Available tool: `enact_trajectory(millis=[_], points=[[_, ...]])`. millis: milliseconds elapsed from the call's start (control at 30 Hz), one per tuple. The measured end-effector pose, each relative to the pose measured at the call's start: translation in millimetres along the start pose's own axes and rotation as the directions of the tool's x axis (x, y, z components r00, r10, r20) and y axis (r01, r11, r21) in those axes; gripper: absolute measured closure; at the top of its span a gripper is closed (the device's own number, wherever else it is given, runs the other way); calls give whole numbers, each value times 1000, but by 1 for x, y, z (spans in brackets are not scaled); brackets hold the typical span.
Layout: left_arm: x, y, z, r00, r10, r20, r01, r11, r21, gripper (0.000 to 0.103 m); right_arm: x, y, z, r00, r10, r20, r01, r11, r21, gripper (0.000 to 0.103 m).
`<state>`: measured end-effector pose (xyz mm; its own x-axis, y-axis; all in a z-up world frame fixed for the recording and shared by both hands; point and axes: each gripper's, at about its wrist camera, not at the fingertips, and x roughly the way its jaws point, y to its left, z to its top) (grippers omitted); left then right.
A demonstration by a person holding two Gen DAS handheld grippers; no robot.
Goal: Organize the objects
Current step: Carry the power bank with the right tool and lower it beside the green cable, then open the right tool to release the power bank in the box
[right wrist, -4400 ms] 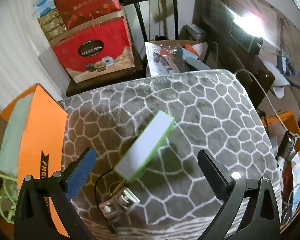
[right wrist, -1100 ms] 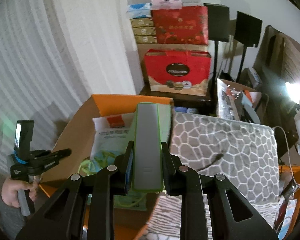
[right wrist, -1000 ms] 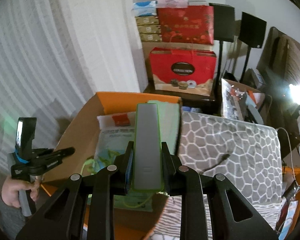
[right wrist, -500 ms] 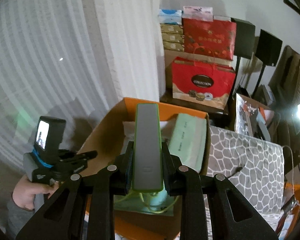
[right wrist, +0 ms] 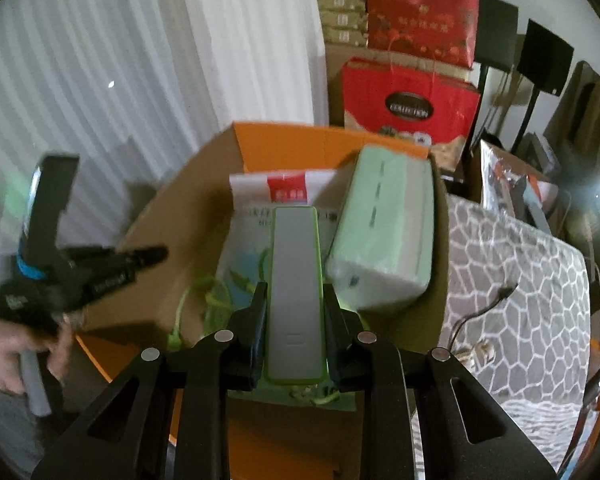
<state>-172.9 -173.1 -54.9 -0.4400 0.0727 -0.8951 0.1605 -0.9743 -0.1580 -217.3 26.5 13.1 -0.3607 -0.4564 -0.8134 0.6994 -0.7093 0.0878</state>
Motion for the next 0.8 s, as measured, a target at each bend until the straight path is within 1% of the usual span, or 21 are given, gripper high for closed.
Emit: enact_trajectory(millis=[367,500,600,733,767,800], points=[[0,1,0,1000,2,0,-2,1000,-6,99,25,6,-19,998,15,-69,-18,999,-29,79],[1,2,1,1000,5,1,-5,1000,-7,99,41,11,-23,993,26,-117,-31,999,-37,79],[1,2,1,1000,5,1,-5,1000,-7,99,50,14,-26,990,17,-139,-24,999,-48,79],[1,2,0,1000,9,2,-9,1000,-16,99,52,17,-29,988,5,-155,-16,997,-72,78],[1,2,0,1000,9,3,-9,1000,-18,99,51,17,-29,988,6,-154,-17,997,-70,76],[1,2,0,1000,13,4,-13,1000,-27,99,48,16,-27,989,8,-149,-18,998,-66,75]])
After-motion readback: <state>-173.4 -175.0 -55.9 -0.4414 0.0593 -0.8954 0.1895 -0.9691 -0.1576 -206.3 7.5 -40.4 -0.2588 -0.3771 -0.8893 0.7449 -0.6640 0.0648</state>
